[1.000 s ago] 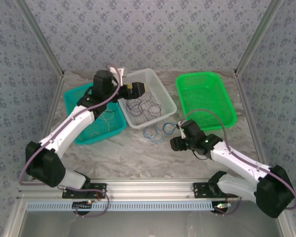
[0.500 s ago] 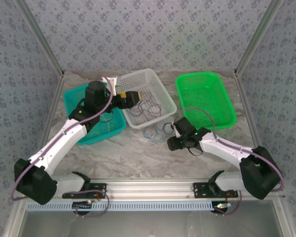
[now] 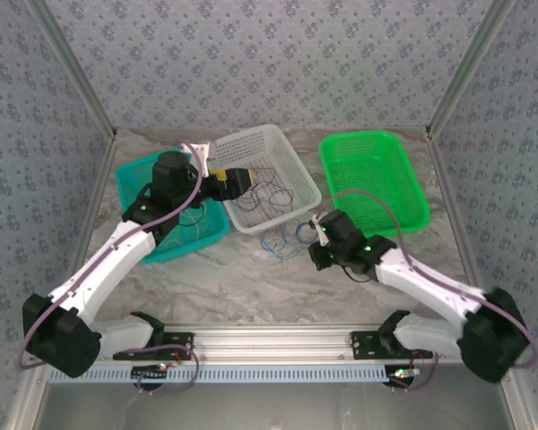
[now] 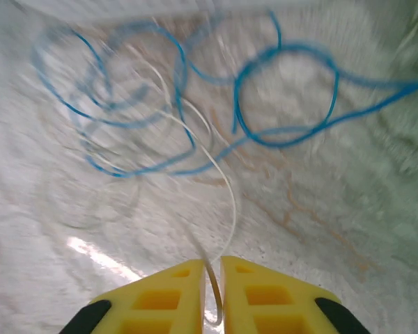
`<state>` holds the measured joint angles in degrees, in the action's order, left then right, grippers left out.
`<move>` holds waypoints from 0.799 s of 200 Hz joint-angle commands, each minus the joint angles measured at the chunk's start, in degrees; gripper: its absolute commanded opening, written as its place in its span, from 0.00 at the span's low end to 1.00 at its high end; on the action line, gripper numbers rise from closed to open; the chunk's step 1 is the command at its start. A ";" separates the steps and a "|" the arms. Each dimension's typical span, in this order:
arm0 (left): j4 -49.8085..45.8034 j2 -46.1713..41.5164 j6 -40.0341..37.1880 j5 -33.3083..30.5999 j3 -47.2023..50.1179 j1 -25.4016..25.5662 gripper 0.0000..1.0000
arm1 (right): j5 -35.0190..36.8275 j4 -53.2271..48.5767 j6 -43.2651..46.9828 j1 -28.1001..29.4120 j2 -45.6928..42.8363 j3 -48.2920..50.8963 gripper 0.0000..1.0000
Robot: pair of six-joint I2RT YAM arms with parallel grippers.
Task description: Untangle the cables
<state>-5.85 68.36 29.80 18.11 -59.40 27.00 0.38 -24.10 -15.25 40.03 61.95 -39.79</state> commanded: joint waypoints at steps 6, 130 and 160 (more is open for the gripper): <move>0.62 -2.18 -1.39 -1.32 0.47 -0.38 1.00 | 0.23 -4.45 1.09 0.21 -10.03 -4.02 0.09; 12.60 -4.71 -3.84 8.68 2.50 2.70 0.99 | -11.04 -16.68 12.64 0.18 -6.36 -41.65 0.02; 15.32 -4.64 -4.64 10.99 2.82 4.48 0.99 | -13.38 -13.63 11.62 0.05 -5.25 -44.43 0.01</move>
<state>3.92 64.99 27.09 25.39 -56.88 30.22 -9.87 -38.63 -4.38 40.05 55.96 -81.17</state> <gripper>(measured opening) 0.994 0.068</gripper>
